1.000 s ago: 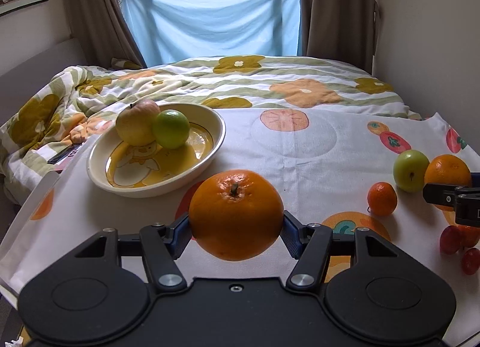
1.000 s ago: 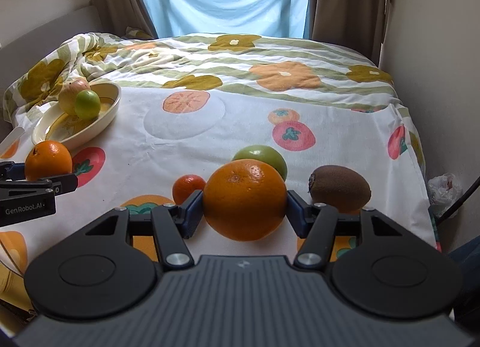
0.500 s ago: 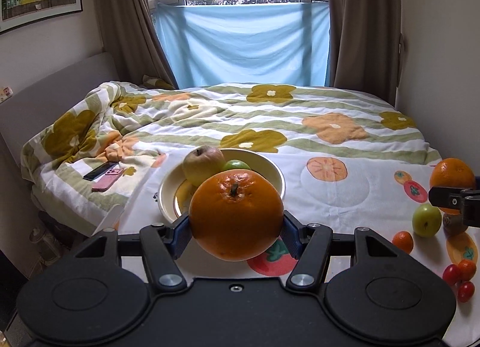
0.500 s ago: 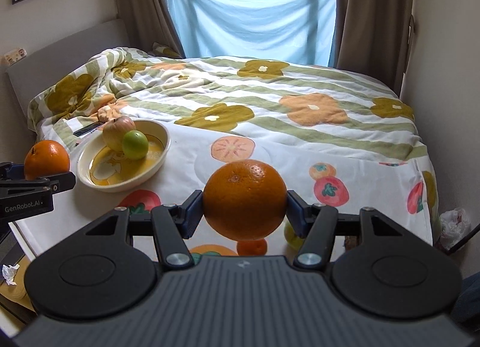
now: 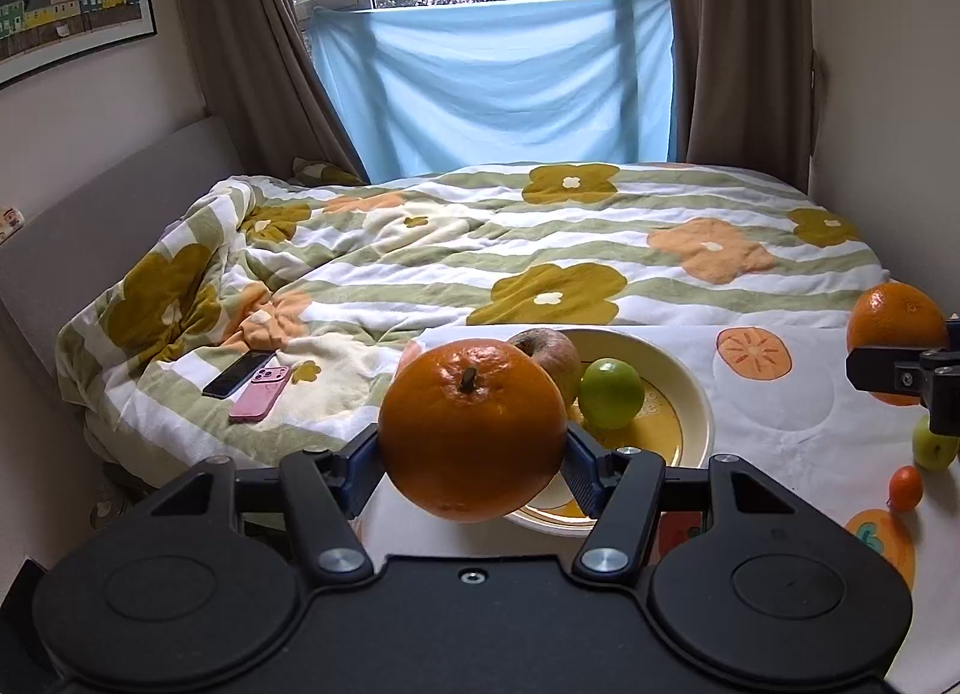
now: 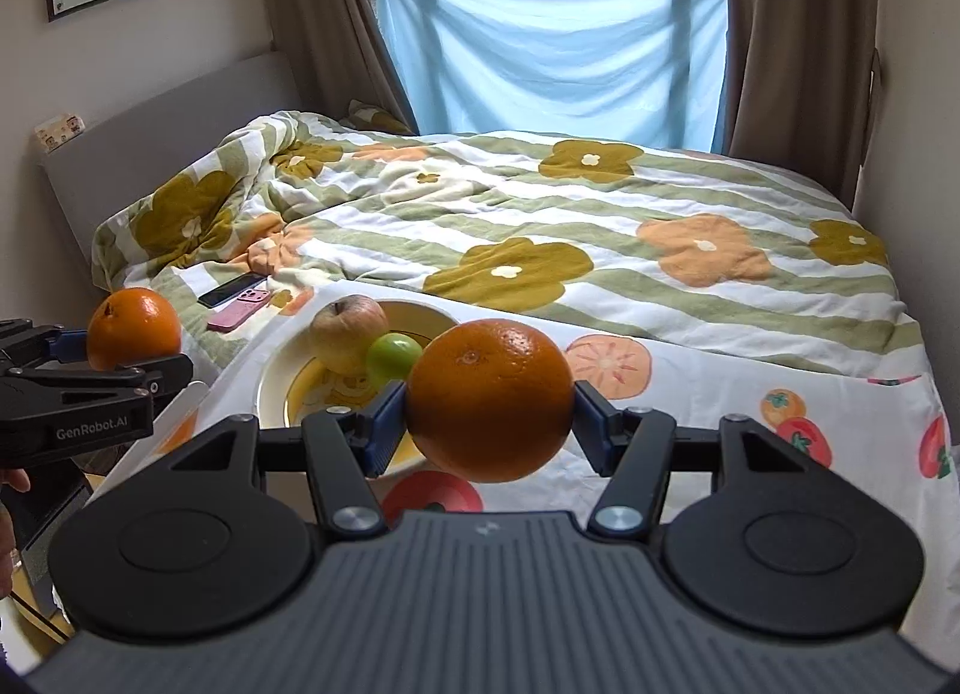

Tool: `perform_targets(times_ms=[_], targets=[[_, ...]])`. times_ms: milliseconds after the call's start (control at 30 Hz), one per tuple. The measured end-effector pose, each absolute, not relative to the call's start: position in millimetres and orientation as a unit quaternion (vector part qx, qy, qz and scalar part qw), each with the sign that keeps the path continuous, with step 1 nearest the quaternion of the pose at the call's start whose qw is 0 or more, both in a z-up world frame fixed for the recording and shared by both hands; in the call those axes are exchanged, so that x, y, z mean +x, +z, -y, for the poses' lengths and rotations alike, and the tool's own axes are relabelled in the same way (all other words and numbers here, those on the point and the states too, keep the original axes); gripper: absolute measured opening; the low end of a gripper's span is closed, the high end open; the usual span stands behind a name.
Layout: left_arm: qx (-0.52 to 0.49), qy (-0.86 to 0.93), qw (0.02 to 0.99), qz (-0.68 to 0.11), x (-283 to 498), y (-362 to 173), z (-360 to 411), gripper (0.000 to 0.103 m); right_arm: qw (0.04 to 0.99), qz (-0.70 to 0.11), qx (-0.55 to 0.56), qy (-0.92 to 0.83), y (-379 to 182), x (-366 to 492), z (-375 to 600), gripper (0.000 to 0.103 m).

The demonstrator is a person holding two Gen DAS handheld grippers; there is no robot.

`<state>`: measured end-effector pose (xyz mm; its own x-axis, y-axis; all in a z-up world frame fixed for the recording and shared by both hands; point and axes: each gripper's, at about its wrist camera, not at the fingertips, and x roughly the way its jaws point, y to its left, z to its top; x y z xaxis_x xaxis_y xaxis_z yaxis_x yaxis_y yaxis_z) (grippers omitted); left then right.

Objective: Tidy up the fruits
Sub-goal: 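Carry the oranges into the duck bowl with both tools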

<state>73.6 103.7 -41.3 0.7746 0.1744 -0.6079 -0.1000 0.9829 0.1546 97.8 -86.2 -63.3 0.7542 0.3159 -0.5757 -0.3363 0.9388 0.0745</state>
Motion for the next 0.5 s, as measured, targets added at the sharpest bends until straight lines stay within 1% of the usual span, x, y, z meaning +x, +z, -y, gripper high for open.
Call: perform_targets(times_ms=[267, 500], targets=[[0.084, 0.018, 0.936, -0.34, 104.4, -59.7, -139.2, 0.065, 0.932, -0.322, -0.006, 0.164, -78.7, 111.2, 27.4, 0.073], [0.115, -0.037, 0.927, -0.356, 134.8, -86.7, -152.7, 0.065, 0.929, -0.34, -0.003, 0.143, -98.9, 131.7, -7.7, 0.073]])
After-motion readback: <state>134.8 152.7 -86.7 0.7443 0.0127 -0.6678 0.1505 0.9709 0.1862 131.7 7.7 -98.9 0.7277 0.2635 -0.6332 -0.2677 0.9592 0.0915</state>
